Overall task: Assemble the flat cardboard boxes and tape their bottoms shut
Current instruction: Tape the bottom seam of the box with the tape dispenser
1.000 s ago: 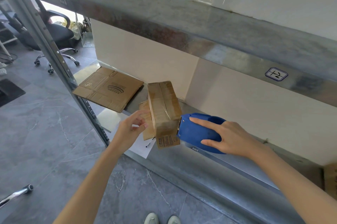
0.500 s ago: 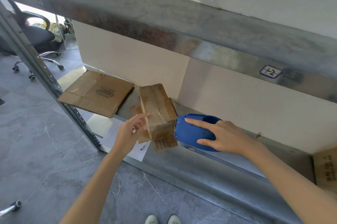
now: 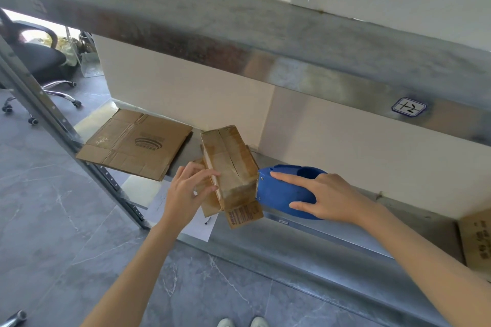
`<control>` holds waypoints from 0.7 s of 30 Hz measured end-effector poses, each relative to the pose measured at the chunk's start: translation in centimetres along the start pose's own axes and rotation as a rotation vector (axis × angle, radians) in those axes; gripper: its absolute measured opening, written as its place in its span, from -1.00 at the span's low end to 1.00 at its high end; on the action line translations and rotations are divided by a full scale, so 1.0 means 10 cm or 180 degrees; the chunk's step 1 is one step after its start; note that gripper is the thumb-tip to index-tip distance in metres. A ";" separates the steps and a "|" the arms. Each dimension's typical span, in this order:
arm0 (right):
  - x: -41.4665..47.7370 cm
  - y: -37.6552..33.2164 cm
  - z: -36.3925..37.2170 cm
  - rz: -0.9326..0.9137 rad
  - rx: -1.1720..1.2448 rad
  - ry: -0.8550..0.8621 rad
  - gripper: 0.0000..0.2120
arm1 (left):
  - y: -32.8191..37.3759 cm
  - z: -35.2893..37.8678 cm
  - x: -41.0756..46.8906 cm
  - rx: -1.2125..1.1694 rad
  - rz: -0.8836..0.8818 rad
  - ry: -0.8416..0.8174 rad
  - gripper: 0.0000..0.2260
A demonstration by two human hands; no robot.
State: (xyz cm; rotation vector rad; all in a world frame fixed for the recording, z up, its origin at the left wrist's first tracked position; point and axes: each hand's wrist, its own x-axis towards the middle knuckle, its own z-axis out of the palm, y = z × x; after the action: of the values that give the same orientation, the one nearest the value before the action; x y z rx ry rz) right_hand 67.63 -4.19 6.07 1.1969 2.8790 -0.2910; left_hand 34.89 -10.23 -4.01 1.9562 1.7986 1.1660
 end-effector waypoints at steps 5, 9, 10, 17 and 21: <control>0.01 -0.01 -0.03 0.0002 -0.0082 -0.0010 -0.30 | 0.00 -0.07 0.15 -0.0033 0.0408 -0.0181 -0.83; 0.03 -0.01 -0.05 0.0010 -0.0214 -0.0012 -0.29 | 0.00 -0.16 0.26 0.0047 0.0776 -0.0795 -0.69; 0.03 -0.01 -0.05 0.0010 -0.0222 -0.0025 -0.29 | 0.01 -0.18 0.29 0.0112 0.0800 -0.0877 -0.67; 0.05 0.02 -0.06 0.0043 -0.0139 -0.0088 -0.29 | 0.04 -0.23 0.49 -0.0028 0.0727 -0.1134 -0.82; 0.04 0.04 -0.06 0.0016 -0.0146 -0.0081 -0.28 | -0.01 -0.26 0.52 -0.0145 0.0630 -0.1263 -0.92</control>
State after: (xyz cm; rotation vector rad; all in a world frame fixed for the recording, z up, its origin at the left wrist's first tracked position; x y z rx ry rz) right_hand 67.72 -3.53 6.60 1.1841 2.8443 -0.2371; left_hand 32.61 -6.26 -0.37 2.1890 1.3929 0.7855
